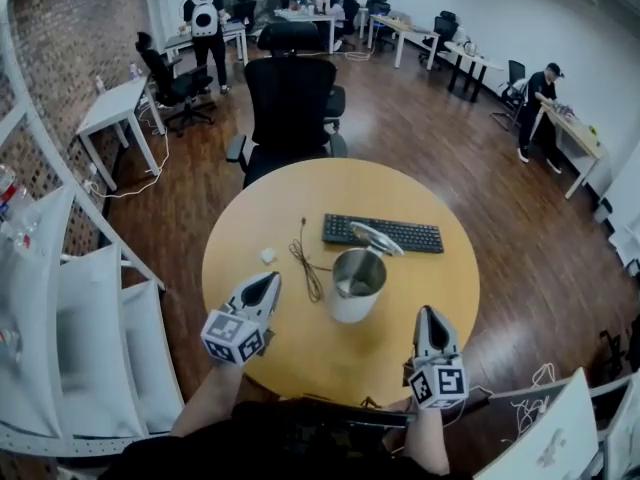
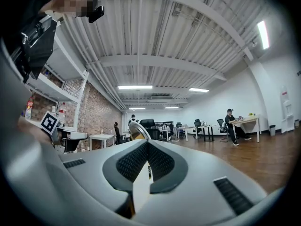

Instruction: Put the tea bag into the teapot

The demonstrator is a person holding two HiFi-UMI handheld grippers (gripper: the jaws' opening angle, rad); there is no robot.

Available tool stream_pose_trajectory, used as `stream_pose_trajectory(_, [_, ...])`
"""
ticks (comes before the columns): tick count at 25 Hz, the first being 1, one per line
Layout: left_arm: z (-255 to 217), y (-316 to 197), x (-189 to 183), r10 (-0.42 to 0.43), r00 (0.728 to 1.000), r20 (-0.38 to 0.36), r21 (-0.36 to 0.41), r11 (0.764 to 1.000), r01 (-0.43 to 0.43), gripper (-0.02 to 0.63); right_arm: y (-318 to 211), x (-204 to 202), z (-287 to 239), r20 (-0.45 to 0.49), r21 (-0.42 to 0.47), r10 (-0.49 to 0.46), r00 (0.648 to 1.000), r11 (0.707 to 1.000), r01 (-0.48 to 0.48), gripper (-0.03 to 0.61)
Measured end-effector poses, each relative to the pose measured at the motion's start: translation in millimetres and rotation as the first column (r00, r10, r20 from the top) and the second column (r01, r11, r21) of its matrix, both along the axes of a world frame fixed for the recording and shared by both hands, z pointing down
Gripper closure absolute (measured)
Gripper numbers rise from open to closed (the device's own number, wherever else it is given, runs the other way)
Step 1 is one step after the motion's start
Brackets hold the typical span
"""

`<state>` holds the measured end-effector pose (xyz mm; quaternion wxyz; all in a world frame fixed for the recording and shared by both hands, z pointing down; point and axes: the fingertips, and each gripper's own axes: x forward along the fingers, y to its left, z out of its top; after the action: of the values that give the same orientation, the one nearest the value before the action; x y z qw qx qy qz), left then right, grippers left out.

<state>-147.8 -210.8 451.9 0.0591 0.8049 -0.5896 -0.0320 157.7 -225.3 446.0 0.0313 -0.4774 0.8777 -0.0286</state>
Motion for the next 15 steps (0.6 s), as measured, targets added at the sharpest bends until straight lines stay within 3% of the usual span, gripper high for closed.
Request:
stream_pose_trajectory(6, [8.6,24.9,-33.1,-0.105,0.994,-0.007,-0.033,0.994,0.104,0.614,3.3,-18.1,-0.8,-0.012,-0.019,-0.039,0.999,0.999,0.039,0.571])
stream_pose_trajectory(15, [11.8,43.0,-47.3,-0.136,0.990,-0.022,-0.038,0.990,0.135,0.614,4.5,-20.5,11.4,0.004,-0.054,-0.059,0.998,0.997,0.059,0.572])
